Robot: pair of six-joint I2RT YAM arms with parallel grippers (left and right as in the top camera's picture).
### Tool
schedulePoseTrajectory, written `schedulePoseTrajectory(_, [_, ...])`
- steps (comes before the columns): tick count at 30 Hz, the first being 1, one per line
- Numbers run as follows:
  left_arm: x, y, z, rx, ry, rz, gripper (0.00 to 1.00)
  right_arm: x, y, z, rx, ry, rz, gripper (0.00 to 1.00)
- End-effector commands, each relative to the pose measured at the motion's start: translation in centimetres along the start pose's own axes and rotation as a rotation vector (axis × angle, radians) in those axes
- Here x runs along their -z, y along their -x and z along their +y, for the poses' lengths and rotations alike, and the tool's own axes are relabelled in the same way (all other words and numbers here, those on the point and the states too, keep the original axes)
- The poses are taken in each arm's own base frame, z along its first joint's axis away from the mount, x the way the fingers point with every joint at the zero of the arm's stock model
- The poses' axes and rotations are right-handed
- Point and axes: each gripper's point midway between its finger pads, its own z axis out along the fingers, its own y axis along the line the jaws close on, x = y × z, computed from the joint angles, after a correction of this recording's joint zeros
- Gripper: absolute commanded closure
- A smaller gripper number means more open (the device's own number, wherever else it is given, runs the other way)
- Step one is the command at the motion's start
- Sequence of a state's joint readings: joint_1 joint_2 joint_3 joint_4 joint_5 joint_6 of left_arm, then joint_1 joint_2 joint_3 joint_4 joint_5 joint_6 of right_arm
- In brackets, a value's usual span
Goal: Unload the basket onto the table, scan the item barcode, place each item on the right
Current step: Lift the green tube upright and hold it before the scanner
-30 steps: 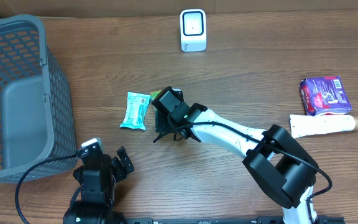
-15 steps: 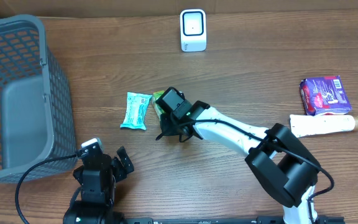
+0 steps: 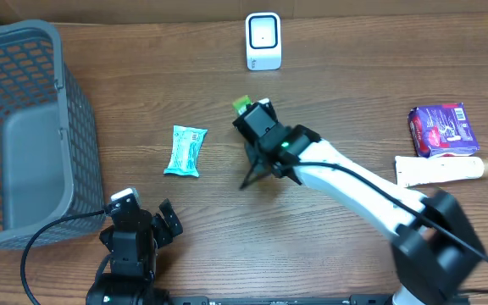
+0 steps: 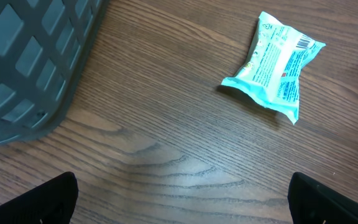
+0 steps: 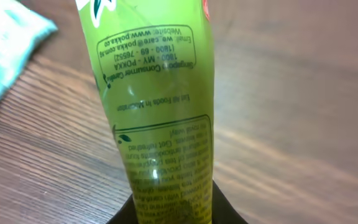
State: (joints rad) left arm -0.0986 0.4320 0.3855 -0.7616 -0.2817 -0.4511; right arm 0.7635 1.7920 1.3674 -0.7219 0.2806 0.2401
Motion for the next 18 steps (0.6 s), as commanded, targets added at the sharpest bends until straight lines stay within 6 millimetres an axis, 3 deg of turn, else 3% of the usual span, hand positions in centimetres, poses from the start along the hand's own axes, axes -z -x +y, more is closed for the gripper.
schedulePoseTrajectory(1, [0.1,0.4,0.1,0.02,0.004,-0.019,0.01,5.4,3.6,-2.0,0.097,-0.056,-0.167,0.95])
schedulePoseTrajectory(5, [0.1,0.4,0.1,0.02,0.004,-0.019,0.0,9.3,5.0,-4.1,0.087,-0.119,-0.263,0.95])
schedulePoseTrajectory(9, [0.1,0.4,0.1,0.02,0.004,-0.019,0.01,11.8,5.6,-4.7,0.106,-0.119,-0.313,0.94])
schedulePoseTrajectory(13, [0.1,0.4,0.1,0.021,0.004,-0.019,0.0,11.7,5.1,-4.1,0.114,-0.077,-0.298,0.94])
schedulePoseTrajectory(18, [0.1,0.4,0.1,0.02,0.004,-0.019,0.01,9.3,3.6,-5.0,0.108,-0.095,-0.232,0.93])
